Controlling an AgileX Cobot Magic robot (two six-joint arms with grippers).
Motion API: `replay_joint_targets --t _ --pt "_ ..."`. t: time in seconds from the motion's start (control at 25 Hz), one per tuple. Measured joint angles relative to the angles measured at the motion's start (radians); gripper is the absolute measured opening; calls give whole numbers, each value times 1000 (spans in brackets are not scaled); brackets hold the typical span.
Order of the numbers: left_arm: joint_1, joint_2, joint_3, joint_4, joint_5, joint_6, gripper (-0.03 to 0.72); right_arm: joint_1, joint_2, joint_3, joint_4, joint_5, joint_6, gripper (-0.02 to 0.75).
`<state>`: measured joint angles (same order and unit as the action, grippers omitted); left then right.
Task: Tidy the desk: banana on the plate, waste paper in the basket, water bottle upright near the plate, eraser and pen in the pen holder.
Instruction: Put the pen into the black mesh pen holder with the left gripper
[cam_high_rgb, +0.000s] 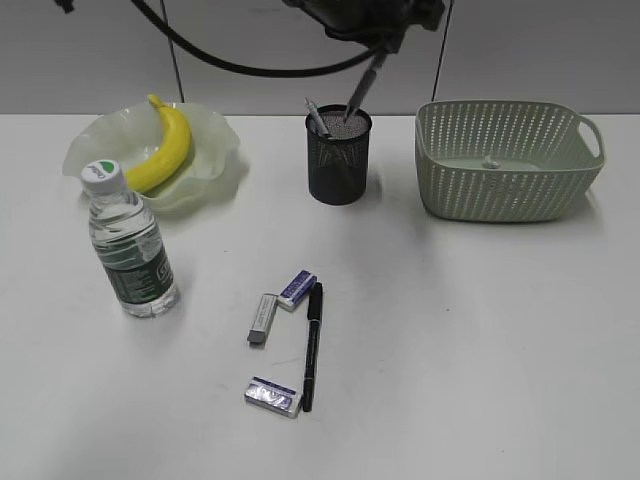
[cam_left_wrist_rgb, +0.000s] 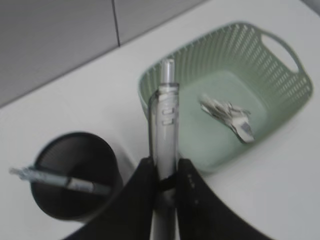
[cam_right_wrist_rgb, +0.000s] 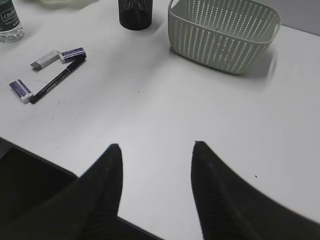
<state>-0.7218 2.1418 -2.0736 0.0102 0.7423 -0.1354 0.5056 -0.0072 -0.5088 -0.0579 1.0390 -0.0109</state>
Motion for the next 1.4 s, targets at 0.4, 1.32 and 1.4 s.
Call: replay_joint_targets --t 0.4,1.32,1.4 --pt "159 120 0 -194 -405 -8 85 0 0 0 0 0 0 368" --pt "155 320 0 -209 -596 -8 300 0 0 0 0 0 0 368" --pt "149 318 0 -209 -591 -8 339 0 0 0 0 0 0 368"
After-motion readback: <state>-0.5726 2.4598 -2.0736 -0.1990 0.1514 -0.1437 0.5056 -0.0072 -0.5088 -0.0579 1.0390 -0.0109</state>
